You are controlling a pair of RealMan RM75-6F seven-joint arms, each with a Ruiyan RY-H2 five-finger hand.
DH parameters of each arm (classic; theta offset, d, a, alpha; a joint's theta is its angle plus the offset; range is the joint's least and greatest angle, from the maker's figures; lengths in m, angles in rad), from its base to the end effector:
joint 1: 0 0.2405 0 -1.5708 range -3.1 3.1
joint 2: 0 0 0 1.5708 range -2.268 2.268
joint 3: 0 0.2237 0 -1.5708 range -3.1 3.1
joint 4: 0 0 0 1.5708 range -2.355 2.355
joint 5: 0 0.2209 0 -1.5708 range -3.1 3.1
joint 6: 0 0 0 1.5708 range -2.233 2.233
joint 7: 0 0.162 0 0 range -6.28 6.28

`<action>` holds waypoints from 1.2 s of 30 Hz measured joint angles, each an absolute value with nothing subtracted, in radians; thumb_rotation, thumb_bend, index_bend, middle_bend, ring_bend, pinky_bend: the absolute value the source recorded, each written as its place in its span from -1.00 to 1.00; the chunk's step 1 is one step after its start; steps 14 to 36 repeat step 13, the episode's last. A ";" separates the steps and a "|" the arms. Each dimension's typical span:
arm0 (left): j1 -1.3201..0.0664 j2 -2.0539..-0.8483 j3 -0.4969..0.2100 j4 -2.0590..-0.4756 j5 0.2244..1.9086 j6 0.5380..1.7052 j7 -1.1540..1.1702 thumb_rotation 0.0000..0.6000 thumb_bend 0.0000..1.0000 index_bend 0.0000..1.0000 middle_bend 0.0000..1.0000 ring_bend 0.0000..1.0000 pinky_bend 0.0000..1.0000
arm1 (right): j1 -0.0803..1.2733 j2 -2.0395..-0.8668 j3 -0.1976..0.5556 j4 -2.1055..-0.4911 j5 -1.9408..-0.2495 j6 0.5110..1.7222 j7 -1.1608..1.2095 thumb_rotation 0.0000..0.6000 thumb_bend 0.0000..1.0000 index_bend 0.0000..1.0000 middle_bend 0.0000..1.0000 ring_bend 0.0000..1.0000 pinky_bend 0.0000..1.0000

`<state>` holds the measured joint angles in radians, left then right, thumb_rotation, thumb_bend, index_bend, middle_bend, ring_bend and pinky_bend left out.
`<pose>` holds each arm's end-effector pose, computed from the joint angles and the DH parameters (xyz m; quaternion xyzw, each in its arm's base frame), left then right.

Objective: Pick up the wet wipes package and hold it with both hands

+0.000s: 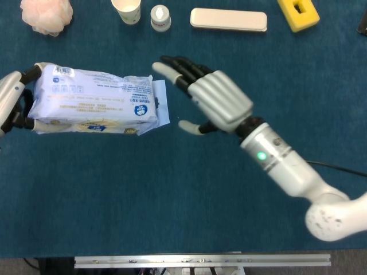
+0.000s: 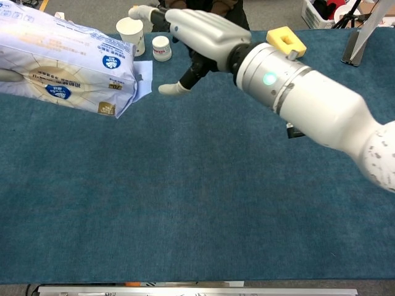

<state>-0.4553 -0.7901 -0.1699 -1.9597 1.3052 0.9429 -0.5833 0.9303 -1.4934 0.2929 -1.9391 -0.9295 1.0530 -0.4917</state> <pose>-0.1858 0.2873 0.1373 -0.5518 -0.6135 -0.4568 0.3324 0.0309 -0.2897 -0.0091 0.7400 -0.3873 0.4729 0.2806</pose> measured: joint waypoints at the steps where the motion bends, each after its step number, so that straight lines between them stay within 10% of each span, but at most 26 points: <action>1: -0.454 -0.789 -0.170 -1.958 1.310 0.945 -0.587 1.00 -0.62 0.16 0.07 0.17 0.57 | 0.921 -1.473 0.288 -1.951 -0.939 1.057 -0.487 1.00 -0.61 -1.00 -1.00 -0.91 -0.57; 10: -0.442 -0.780 -0.167 -1.960 1.329 0.961 -0.594 1.00 -0.61 0.16 0.07 0.17 0.57 | 0.830 -1.301 0.220 -2.040 -1.025 1.064 -0.417 1.00 -0.60 -1.00 -1.00 -0.91 -0.57; 36: -0.441 -0.777 -0.167 -1.966 1.328 0.963 -0.589 1.00 -0.62 0.16 0.07 0.17 0.57 | 0.820 -1.291 0.208 -2.046 -1.041 1.062 -0.408 1.00 -0.60 -1.00 -1.00 -0.91 -0.57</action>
